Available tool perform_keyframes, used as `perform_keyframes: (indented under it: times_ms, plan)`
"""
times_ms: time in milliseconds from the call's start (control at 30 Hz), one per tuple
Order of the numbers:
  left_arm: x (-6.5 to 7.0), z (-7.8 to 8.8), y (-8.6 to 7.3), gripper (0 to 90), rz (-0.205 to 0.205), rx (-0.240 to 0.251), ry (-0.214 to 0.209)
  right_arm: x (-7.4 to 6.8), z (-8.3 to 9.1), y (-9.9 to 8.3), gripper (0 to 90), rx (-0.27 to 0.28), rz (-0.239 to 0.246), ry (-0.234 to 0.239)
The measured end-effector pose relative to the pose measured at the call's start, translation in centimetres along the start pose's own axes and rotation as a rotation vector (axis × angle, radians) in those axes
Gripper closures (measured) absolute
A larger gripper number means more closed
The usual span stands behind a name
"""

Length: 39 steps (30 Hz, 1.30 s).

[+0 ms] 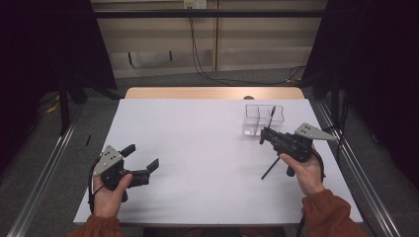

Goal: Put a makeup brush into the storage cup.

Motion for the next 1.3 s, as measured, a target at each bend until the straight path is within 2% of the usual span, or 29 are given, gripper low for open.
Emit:
perform_keyframes:
  times_ms: [167, 433, 633, 733, 833, 900, 1100, 1300]
  plan:
    - [0.1, 0.4, -0.9, 1.8, 0.012, -0.022, -0.009, 1.0, -0.2, 0.6, 80.3, 0.001, 0.004, -0.026]
    - [0.5, 0.8, -1.5, 1.9, 0.0, -0.032, -0.016, 2.5, -0.1, 1.5, 80.3, 0.011, 0.002, -0.061]
    - [0.5, 0.9, -1.4, 2.0, -0.016, -0.023, -0.017, 4.0, 0.2, 2.6, 80.2, 0.027, 0.021, -0.089]
    - [0.4, 0.8, -1.4, 2.0, -0.026, -0.023, -0.019, 4.8, 0.2, 2.8, 80.2, 0.027, 0.014, -0.099]
    - [0.4, 0.8, -1.5, 2.0, -0.018, -0.022, -0.013, 5.7, 0.2, 2.9, 80.2, 0.034, 0.011, -0.134]
    - [0.4, 0.7, -1.6, 2.0, -0.01, -0.022, -0.015, 6.2, 0.1, 3.0, 80.3, 0.036, 0.004, -0.139]
    - [0.4, 0.8, -1.5, 2.1, -0.015, -0.023, -0.02, 7.2, -0.5, 2.7, 80.3, 0.032, 0.006, -0.177]
    - [0.5, 0.8, -1.5, 2.6, -0.035, -0.03, -0.023, 8.2, -1.1, 3.2, 80.2, 0.034, 0.002, -0.208]
Point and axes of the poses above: each handheld gripper's, and its own axes: z roughly backward along the jaws, y roughly out of its top, x roughly to its right, the point moved 8 cm from there along -z, roughly forward along the jaws
